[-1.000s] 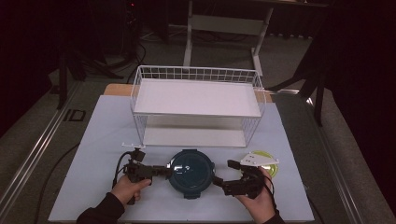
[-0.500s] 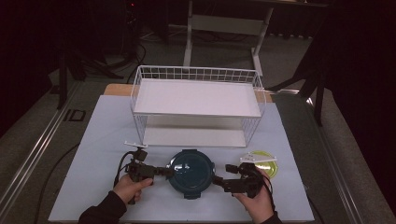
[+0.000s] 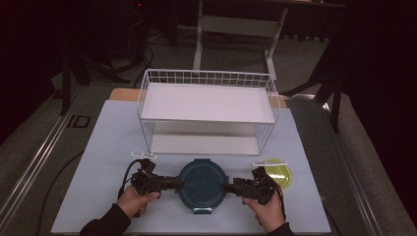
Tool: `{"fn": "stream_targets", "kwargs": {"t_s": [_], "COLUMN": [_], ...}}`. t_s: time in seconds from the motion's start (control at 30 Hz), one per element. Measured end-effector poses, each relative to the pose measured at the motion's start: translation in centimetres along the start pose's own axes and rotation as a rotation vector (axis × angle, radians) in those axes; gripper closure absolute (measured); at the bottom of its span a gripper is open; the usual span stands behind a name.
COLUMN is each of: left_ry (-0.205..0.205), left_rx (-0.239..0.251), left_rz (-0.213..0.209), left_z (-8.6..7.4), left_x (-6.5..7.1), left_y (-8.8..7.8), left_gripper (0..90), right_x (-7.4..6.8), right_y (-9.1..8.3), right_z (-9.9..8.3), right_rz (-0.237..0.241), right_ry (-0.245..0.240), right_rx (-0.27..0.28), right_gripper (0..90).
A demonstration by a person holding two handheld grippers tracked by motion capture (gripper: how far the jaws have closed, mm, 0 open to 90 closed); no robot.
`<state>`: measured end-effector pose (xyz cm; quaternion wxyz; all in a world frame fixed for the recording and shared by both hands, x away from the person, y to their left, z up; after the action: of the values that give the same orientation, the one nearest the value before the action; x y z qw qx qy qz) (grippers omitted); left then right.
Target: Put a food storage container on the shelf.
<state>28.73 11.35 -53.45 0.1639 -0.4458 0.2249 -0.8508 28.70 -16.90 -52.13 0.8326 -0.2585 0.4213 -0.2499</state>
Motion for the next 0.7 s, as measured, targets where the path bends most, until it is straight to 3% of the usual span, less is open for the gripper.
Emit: {"fn": "stream_targets", "kwargs": {"t_s": [0.13,0.3,0.43,0.67,0.7], "left_ry": [0.016,0.041,0.039,0.038,0.021], "left_rx": [0.007,0.009,0.013,0.008,0.011], "left_rz": [-0.009,-0.009,-0.008,-0.011,-0.02], "left_z": [-0.11,-0.08,-0.14,-0.25,-0.24], "left_x": [-0.1,0.06,0.1,0.17,0.1], "left_y": [-0.01,0.03,0.03,-0.03,-0.07], "left_gripper": [53.5,53.6,53.6,53.7,54.4], "right_x": [0.44,0.57,0.41,0.56,0.59], "right_y": [0.55,0.51,0.58,0.66,0.68], "right_z": [-0.19,0.0,0.04,-0.09,-0.09], "right_rz": [-0.006,0.045,0.073,0.141,0.151], "right_ry": [0.019,0.06,0.062,0.106,0.114], "right_rx": [-0.013,-0.014,-0.022,-0.048,-0.05], "right_gripper": [34.8,41.0,48.7,52.3,52.5]}}
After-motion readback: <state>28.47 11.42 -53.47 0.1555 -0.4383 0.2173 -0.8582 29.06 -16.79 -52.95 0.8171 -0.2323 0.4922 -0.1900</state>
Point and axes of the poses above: each handheld gripper's, and its own axes: y roughly forward along the jaws, z roughly out of its top, x roughly to its right, the point moved 5 cm from there along y, roughly forward along the jaws, and after that the axes turned 6 degrees about -x, right-handed, at the moved point
